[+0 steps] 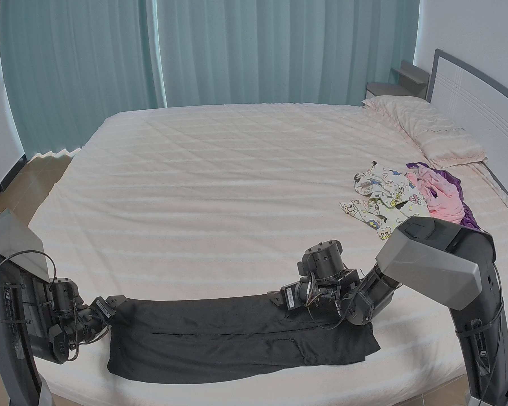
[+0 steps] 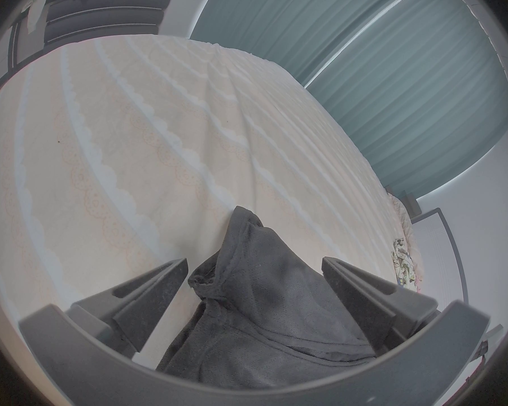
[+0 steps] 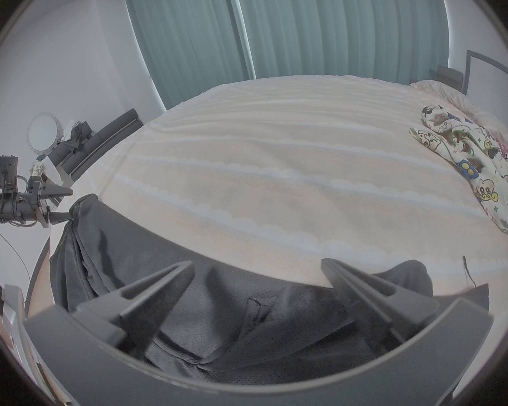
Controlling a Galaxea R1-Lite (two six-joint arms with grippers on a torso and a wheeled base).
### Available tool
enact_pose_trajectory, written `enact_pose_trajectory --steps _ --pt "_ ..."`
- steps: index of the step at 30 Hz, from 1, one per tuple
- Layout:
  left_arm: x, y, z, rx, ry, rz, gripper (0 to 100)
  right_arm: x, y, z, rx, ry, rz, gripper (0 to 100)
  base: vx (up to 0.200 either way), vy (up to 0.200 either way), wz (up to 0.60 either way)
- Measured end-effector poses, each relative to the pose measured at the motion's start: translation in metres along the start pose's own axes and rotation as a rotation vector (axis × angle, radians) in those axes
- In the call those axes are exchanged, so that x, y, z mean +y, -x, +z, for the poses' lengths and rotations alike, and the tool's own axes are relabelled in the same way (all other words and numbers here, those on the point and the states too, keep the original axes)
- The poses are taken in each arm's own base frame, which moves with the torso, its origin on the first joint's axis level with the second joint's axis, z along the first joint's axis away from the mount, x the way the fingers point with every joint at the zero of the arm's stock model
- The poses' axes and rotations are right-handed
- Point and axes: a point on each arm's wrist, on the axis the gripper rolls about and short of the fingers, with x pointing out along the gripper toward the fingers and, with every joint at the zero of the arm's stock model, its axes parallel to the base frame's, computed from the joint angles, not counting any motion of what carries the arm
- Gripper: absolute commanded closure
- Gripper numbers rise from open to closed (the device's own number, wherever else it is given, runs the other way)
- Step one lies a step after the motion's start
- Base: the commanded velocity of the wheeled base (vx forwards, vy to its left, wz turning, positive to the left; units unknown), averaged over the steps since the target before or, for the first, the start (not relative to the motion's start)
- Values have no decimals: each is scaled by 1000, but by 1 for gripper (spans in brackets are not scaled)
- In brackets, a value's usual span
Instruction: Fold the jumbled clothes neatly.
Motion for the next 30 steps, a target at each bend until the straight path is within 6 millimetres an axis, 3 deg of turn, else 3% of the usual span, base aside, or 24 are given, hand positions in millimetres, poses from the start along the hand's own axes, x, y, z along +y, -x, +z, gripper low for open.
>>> enact_pose_trajectory --steps 22,23,30 --pt "0 0 0 -2 -1 -1 0 0 -1 3 -21 -6 -17 100 0 0 0" --pt "0 0 0 -2 -1 -1 0 -1 -1 3 -21 -6 -25 0 0 0 0" --pt "0 -1 0 -2 -2 -2 0 -8 -1 2 -14 -10 -44 0 0 0 0"
